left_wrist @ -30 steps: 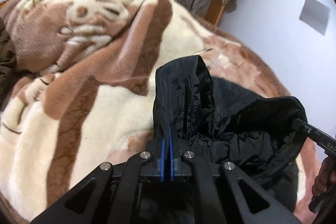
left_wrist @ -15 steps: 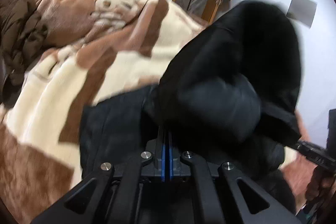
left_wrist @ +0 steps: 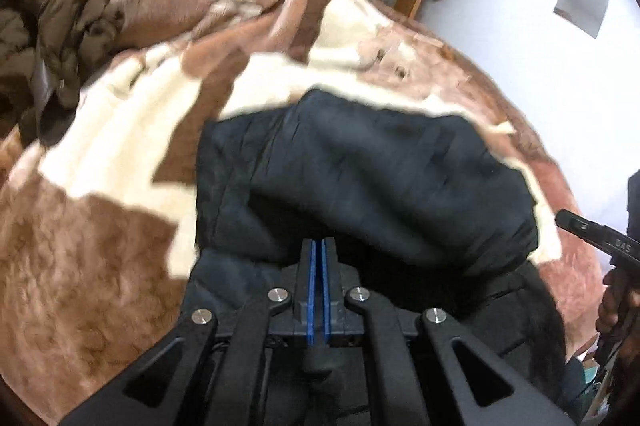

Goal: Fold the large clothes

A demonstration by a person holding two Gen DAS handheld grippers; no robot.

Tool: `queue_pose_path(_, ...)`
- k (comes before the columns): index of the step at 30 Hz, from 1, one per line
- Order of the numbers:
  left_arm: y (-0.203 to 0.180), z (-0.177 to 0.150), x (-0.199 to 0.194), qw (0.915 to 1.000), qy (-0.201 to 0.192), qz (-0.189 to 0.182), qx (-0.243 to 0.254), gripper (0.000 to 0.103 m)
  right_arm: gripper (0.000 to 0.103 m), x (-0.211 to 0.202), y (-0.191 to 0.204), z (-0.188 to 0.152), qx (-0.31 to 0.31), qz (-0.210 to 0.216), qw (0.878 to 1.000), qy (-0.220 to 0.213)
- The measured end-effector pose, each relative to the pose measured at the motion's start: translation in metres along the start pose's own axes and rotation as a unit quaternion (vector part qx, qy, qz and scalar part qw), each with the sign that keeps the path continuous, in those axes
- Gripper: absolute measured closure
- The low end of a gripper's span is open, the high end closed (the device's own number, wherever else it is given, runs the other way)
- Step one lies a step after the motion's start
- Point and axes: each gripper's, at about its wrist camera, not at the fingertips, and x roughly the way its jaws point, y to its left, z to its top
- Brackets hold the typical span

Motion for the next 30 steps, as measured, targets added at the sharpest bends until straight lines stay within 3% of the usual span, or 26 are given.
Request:
queue_pose_path(4, -0.024, 0.03, -0.016, 0.9982, -0.048, -0.029, 0.021, 0.099, 0.071, 0.007, 0.027, 0.019, -0.025, 0.01, 0.999, -0.019)
queue_pose_path(6, -0.036, 0.036, -0.007, 0.9972, -0.05, -0.043, 0.034, 0.098, 0.07, 0.024, 0.037, 0.021, -0.038, 0.01, 0.999, -0.012)
queue_pose_path(9, -0.05, 0.029, 0.033, 0.9972, -0.006, -0.061, 0.043, 0.098, 0.07, 0.057, 0.038, 0.008, -0.052, -0.004, 0.998, 0.032)
queue_pose_path(14, -0.051, -0.023, 0.099, 0.9948, 0.081, -0.047, 0.04, 0.098, 0.07, 0.104, 0.018, -0.034, -0.044, -0.031, 0.992, 0.111)
queue_pose_path(17, -0.044, -0.036, 0.111, 0.9952, 0.081, -0.05, 0.021, 0.098, 0.07, 0.117, 0.009, -0.049, -0.038, -0.032, 0.992, 0.12)
queue_pose_path(25, -0.041, -0.033, 0.131, 0.9958, 0.081, -0.041, 0.012, 0.098, 0.067, 0.129, -0.002, -0.054, -0.027, -0.036, 0.993, 0.11)
queue_pose_path(30, -0.042, -0.027, 0.101, 0.9951, 0.084, -0.05, 0.012, 0.098, 0.067, 0.094, 0.022, -0.048, -0.049, -0.048, 0.993, 0.095)
